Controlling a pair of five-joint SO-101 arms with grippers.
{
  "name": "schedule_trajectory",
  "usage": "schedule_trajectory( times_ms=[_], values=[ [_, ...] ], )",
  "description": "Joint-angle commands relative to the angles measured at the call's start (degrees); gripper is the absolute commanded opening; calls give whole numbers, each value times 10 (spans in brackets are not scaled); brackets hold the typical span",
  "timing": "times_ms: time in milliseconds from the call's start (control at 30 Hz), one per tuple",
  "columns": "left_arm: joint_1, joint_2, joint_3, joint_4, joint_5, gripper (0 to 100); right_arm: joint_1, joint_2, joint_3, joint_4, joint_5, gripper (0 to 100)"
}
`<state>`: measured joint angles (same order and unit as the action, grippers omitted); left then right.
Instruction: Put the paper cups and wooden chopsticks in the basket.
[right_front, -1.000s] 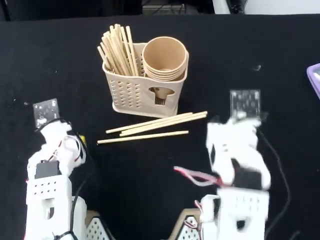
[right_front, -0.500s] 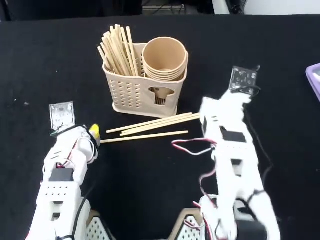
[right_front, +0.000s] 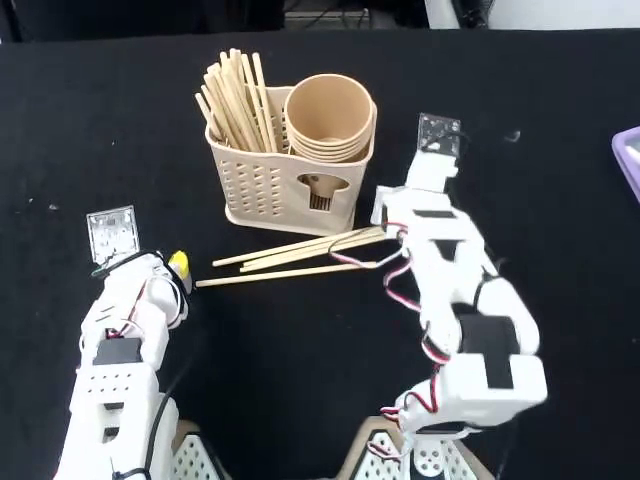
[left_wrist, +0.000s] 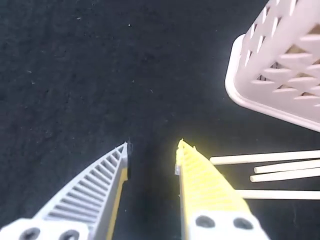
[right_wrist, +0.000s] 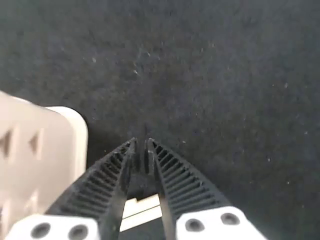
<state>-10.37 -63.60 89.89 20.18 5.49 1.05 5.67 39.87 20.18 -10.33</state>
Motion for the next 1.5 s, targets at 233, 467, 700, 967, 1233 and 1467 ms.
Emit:
schedule_trajectory(
  times_ms=[233,467,700,967,1233,1467],
  values=[
    [-5,-7,-5,-5,4,163,-44,30,-125,213,8,39],
    [-5,-7,-5,-5,2,163,-66,27,-107,215,75,39],
    [-5,-7,-5,-9,2,163,-65,19,-102,309,79,39],
    [-5,-7,-5,-9,2,163,-65,-49,-73,360,149,11],
    [-5,-7,-5,-9,2,163,-69,-274,98,314,207,16],
    [-5,-7,-5,-9,2,163,-86,-355,131,284,214,180]
  ],
)
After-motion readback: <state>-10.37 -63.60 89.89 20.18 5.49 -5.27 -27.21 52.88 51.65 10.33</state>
